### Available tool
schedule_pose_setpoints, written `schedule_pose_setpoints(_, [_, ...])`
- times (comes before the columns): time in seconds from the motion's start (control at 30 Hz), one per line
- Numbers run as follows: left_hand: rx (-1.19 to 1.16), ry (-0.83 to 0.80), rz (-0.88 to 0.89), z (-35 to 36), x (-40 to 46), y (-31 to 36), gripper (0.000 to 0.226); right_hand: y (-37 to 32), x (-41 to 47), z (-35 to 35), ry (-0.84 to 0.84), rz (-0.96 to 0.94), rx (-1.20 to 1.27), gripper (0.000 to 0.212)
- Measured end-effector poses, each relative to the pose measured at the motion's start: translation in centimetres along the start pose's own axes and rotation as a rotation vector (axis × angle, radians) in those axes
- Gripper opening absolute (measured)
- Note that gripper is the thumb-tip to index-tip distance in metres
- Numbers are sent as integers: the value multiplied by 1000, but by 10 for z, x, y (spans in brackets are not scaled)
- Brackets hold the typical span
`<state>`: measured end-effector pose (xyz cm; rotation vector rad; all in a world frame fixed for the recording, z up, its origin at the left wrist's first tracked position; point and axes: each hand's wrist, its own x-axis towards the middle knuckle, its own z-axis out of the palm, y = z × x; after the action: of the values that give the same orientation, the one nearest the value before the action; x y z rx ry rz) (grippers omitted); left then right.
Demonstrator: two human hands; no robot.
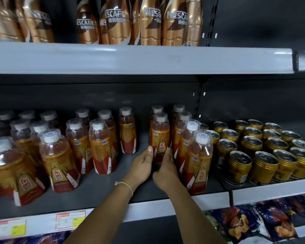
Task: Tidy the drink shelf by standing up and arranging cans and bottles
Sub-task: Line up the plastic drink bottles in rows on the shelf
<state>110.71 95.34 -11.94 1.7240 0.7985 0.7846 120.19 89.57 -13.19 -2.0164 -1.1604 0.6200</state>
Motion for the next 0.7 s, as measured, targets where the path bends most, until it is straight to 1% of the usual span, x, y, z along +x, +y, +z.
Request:
schedule_pose_setpoints(0.07, [94, 34, 41, -6, -5, 2, 49, -2, -6, 0, 78, -23, 15, 101])
schedule_pose_setpoints(0.13, [251, 202, 144, -16, -14, 2, 39, -4, -14, 3, 203, -110, 2, 85])
schedule_pose_setpoints(0.2, [394, 377, 339, -34, -30, 2, 28, -7, -24, 8, 309, -232, -30, 67])
schedule_pose_setpoints(0.27, [475, 477, 477, -57, -47, 2, 27, -13, -30, 12, 368, -313, -20, 55])
schedule_pose_setpoints(0.33, [505, 532, 505, -81, -60, 0, 29, -22, -31, 18, 388, -361, 24, 49])
schedule_pose_setpoints(0.43, [512, 585, 456, -104, -77, -9, 33, -35, -28, 33, 361, -404, 100, 49])
schedule_pose_setpoints(0.5, [521, 593, 430, -111, -87, -17, 35, -43, -23, 47, 301, -408, 151, 56])
schedule_pose_setpoints(0.57, [543, 571, 406, -113, -95, -26, 39, -49, -17, 62, 193, -390, 203, 66])
schedule_pose_setpoints(0.63, [549, 543, 371, -114, -97, -32, 48, -55, -9, 75, 67, -354, 269, 75])
schedule_pose_setpoints(0.7, [539, 543, 322, -115, -96, -35, 54, -60, 0, 85, -36, -326, 309, 81])
